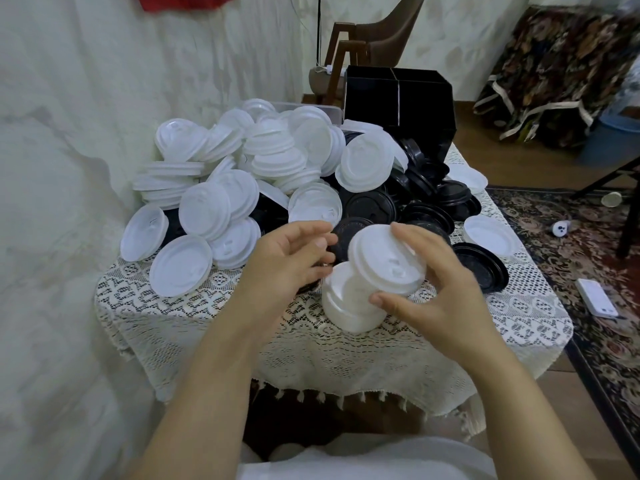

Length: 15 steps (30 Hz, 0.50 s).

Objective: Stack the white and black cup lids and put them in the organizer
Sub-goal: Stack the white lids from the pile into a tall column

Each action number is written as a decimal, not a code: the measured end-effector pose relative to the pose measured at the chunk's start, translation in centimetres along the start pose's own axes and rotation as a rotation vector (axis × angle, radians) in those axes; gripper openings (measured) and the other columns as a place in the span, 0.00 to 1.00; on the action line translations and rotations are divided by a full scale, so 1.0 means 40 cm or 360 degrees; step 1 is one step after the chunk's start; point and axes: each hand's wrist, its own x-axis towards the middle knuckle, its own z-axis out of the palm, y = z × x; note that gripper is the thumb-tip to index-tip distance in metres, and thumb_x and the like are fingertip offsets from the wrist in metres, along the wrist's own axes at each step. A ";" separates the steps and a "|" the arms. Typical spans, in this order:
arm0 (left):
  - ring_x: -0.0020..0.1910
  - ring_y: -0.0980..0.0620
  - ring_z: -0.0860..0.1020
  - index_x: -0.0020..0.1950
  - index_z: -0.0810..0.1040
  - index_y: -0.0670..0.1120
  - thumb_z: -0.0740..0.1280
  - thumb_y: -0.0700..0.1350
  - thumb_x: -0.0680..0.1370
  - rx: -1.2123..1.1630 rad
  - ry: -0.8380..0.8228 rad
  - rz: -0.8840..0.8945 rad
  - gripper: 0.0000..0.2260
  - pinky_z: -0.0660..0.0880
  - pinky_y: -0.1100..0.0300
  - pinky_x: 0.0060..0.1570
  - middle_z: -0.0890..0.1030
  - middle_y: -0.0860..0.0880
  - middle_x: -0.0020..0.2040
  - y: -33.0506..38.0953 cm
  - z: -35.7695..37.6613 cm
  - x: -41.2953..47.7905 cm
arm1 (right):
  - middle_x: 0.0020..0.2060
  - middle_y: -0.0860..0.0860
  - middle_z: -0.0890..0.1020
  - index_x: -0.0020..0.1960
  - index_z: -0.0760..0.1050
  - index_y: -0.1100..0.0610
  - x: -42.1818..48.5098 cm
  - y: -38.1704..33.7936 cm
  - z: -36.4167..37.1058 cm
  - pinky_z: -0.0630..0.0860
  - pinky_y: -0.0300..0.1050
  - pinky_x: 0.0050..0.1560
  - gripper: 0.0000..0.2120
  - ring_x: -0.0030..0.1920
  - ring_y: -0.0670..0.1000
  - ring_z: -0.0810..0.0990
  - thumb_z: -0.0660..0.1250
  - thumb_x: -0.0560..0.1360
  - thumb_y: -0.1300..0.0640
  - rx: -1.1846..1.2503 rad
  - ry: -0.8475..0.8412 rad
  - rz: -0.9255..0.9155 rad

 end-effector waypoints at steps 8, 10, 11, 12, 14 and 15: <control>0.61 0.67 0.74 0.66 0.73 0.54 0.74 0.38 0.73 0.0703 -0.0383 0.0026 0.25 0.70 0.70 0.62 0.77 0.61 0.61 -0.012 -0.027 -0.016 | 0.64 0.34 0.70 0.65 0.70 0.38 -0.006 0.018 0.018 0.67 0.38 0.69 0.36 0.66 0.36 0.67 0.75 0.58 0.42 -0.0066 -0.0243 0.0205; 0.61 0.68 0.74 0.63 0.73 0.58 0.73 0.36 0.73 0.0757 -0.0454 0.0026 0.25 0.69 0.72 0.62 0.78 0.63 0.60 -0.020 -0.026 -0.014 | 0.65 0.34 0.69 0.66 0.71 0.40 -0.006 0.018 0.031 0.64 0.30 0.66 0.37 0.67 0.35 0.66 0.76 0.59 0.42 -0.0078 -0.0308 0.0228; 0.60 0.68 0.74 0.62 0.73 0.59 0.73 0.35 0.73 0.0779 -0.0469 0.0024 0.25 0.70 0.72 0.61 0.78 0.64 0.58 -0.024 -0.026 -0.013 | 0.66 0.35 0.69 0.67 0.71 0.41 -0.005 0.019 0.035 0.63 0.27 0.64 0.37 0.67 0.35 0.65 0.75 0.59 0.42 -0.0093 -0.0330 0.0233; 0.60 0.69 0.74 0.63 0.73 0.59 0.73 0.35 0.73 0.0803 -0.0470 0.0011 0.26 0.70 0.72 0.61 0.77 0.65 0.58 -0.028 -0.026 -0.012 | 0.66 0.36 0.69 0.68 0.71 0.43 -0.004 0.021 0.038 0.62 0.25 0.63 0.38 0.67 0.34 0.65 0.75 0.59 0.42 -0.0113 -0.0346 0.0235; 0.57 0.71 0.74 0.67 0.72 0.56 0.73 0.35 0.73 0.0852 -0.0458 -0.0015 0.27 0.70 0.73 0.59 0.76 0.67 0.56 -0.030 -0.026 -0.010 | 0.67 0.35 0.68 0.70 0.71 0.45 -0.002 0.023 0.042 0.61 0.22 0.61 0.39 0.67 0.33 0.64 0.75 0.60 0.41 -0.0143 -0.0366 0.0252; 0.57 0.71 0.74 0.68 0.71 0.55 0.73 0.35 0.73 0.0869 -0.0454 -0.0020 0.28 0.70 0.73 0.59 0.76 0.67 0.55 -0.030 -0.025 -0.008 | 0.67 0.35 0.68 0.70 0.71 0.45 -0.002 0.024 0.043 0.60 0.21 0.60 0.40 0.67 0.32 0.64 0.75 0.60 0.41 -0.0146 -0.0374 0.0261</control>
